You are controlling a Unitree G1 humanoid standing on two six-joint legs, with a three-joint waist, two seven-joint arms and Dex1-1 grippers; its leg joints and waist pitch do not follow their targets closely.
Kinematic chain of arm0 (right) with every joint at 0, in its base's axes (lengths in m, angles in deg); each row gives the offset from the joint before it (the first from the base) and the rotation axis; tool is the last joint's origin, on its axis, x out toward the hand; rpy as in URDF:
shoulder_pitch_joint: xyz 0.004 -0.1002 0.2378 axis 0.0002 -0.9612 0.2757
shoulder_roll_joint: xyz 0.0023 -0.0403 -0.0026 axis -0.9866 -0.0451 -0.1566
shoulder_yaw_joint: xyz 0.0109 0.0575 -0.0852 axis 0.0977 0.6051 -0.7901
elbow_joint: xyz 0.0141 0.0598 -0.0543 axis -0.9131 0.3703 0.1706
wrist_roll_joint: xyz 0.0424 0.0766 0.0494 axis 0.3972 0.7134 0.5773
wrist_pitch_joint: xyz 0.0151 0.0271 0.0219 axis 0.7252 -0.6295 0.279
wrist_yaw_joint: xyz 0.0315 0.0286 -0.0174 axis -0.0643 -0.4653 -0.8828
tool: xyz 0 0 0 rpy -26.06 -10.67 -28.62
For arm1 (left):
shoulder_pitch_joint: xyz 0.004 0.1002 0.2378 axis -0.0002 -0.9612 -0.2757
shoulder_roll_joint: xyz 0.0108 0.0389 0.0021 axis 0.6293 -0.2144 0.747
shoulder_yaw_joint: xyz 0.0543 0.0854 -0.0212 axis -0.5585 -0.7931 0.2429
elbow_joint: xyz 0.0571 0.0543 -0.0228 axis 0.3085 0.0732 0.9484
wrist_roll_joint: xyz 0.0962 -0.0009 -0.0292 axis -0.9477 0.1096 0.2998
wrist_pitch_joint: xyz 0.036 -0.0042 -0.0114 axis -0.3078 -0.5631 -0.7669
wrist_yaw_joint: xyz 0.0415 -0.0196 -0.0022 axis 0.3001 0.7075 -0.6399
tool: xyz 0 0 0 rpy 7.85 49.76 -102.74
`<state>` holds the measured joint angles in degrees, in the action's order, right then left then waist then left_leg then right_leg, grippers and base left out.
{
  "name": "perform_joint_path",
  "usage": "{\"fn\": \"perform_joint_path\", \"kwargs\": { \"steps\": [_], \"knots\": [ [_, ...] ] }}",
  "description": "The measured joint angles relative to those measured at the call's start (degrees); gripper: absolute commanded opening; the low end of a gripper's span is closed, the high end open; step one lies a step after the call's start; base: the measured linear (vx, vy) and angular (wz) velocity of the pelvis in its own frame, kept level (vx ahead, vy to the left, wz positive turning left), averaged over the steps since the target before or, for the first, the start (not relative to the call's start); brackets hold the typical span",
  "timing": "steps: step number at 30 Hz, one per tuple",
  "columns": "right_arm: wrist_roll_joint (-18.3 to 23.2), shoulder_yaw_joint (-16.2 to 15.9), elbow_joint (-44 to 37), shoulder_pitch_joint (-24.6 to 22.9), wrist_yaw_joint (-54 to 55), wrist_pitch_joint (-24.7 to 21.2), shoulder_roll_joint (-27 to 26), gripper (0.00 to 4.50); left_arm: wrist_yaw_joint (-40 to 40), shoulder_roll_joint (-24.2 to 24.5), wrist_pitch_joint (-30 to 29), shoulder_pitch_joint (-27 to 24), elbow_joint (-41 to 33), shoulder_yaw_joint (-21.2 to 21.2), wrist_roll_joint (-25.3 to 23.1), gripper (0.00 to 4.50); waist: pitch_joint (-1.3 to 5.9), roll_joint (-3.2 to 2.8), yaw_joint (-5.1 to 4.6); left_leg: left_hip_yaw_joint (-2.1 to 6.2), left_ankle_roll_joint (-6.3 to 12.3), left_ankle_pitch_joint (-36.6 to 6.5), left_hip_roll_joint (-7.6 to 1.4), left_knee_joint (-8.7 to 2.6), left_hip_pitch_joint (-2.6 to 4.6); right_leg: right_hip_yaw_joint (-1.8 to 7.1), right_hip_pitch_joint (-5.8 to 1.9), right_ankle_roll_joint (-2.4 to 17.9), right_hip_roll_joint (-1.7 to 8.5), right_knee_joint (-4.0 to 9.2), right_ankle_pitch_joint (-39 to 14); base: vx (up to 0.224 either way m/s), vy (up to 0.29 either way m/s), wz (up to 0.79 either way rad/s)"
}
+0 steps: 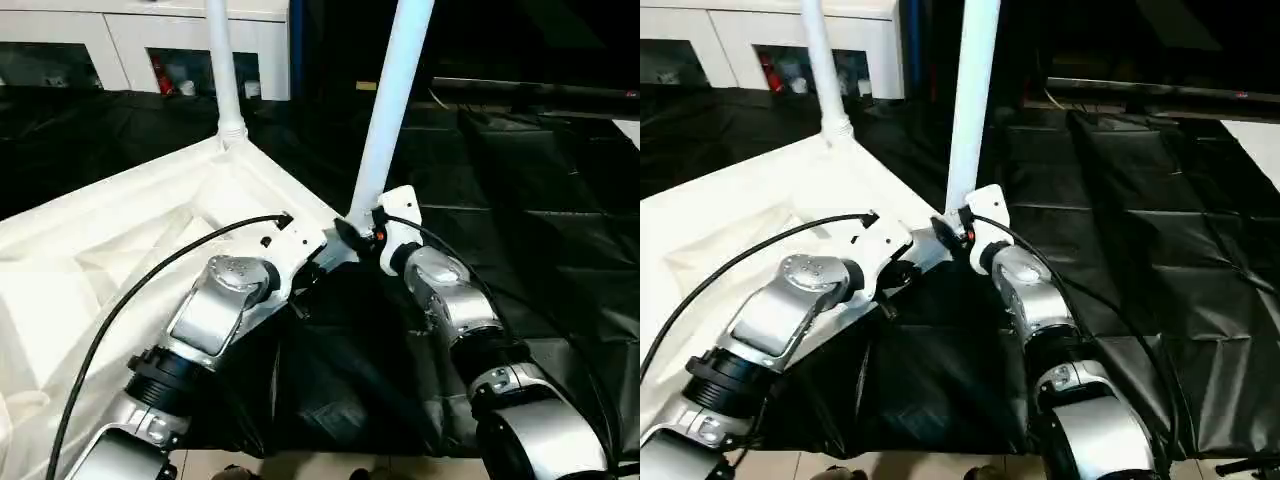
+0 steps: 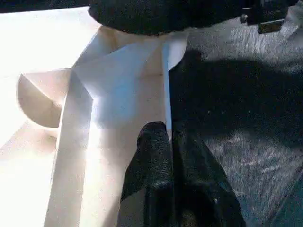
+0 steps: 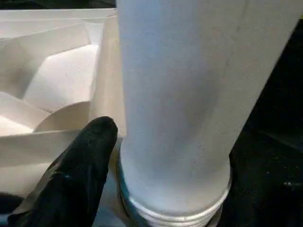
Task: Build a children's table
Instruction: Insert table leg to table base
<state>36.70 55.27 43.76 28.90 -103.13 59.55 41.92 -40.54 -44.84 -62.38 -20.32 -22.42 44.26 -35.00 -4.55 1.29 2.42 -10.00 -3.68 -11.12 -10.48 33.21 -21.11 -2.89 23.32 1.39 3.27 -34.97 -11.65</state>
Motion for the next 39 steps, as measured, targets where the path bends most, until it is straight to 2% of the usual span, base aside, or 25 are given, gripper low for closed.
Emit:
{"fn": "perform_joint_path", "kwargs": {
  "steps": [7,11,16,23,29,30,33,35,39],
  "knots": [
    [0.35,-1.59,-8.94,-4.15,-6.7,-2.07,3.92,3.97,4.02,2.91,5.04,-0.84,-0.04,-1.11,0.41,0.0,-0.02,-0.04,0.92,0.0,0.04,0.03,-0.05,0.04,-0.03,-0.05,0.02,0.0,0.0,-0.03,0.0,0.0,0.0,0.0],
    [1.53,-2.48,-15.9,-7.49,-12.47,-4.58,8.12,3.97,7.7,4.85,8.07,-1.23,-0.01,-1.91,1.21,0.0,-0.03,-0.05,1.53,0.0,0.06,0.03,-0.06,0.21,-0.11,-0.06,0.01,0.0,0.01,-0.06,0.0,0.0,0.0,0.0],
    [2.9,-3.46,-22.06,-11.44,-19.04,-7.74,12.89,3.97,13.58,7.58,11.82,-1.7,0.55,-1.97,3.28,0.0,-0.03,-0.06,1.67,0.0,0.06,0.02,-0.12,0.37,-0.13,-0.07,0.02,-0.02,0.01,-0.19,0.01,0.0,0.0,0.0],
    [3.23,-5.92,-27.17,-13.7,-26.04,-9.51,16.77,3.97,21.01,11.07,18.56,-1.72,2.78,-2.93,4.18,0.0,-0.04,-0.12,2.63,-0.02,0.05,0.06,-0.24,0.58,-0.13,-0.16,0.0,-0.02,0.01,-0.41,0.02,0.0,0.0,0.0],
    [3.55,-6.95,-28.81,-13.96,-29.12,-10.48,18.25,3.97,24.39,12.47,21.78,-1.72,3.95,-3.34,4.83,0.0,-0.03,-0.09,2.71,-0.02,0.06,0.06,-0.25,0.75,-0.12,-0.16,-0.04,-0.02,0.02,-0.57,0.02,0.0,0.0,0.0],
    [3.62,-7.12,-28.81,-13.99,-29.26,-10.61,18.28,3.72,24.44,12.53,21.89,-1.72,4.0,-3.44,4.83,0.0,-0.03,-0.09,2.73,-0.02,0.06,0.06,-0.26,0.78,-0.11,-0.16,-0.03,-0.02,0.02,-0.61,0.02,0.0,0.0,0.0],
    [3.73,-7.57,-28.81,-14.0,-30.09,-11.27,18.31,3.59,24.51,12.58,22.29,-1.72,4.24,-3.45,4.83,0.0,-0.03,-0.09,2.73,-0.02,0.05,0.06,-0.29,0.89,-0.09,-0.16,-0.03,-0.02,0.02,-0.75,0.02,0.0,0.0,0.0],
    [3.73,-7.95,-28.81,-14.03,-30.6,-11.39,18.51,3.29,24.96,12.61,23.0,-1.72,4.88,-3.45,4.83,0.0,0.01,-0.03,2.73,-0.02,0.05,0.07,-0.3,0.96,-0.08,-0.16,-0.03,-0.02,0.02,-0.84,0.02,0.0,0.0,0.0],
    [3.73,-7.99,-28.81,-14.06,-31.18,-11.51,18.64,3.0,25.61,12.8,23.99,-1.72,5.41,-3.45,4.83,0.0,0.02,-0.02,2.76,-0.02,0.06,0.11,-0.31,1.12,-0.08,-0.16,-0.04,-0.02,0.05,-1.01,0.02,0.0,0.0,0.0]
  ]
}}
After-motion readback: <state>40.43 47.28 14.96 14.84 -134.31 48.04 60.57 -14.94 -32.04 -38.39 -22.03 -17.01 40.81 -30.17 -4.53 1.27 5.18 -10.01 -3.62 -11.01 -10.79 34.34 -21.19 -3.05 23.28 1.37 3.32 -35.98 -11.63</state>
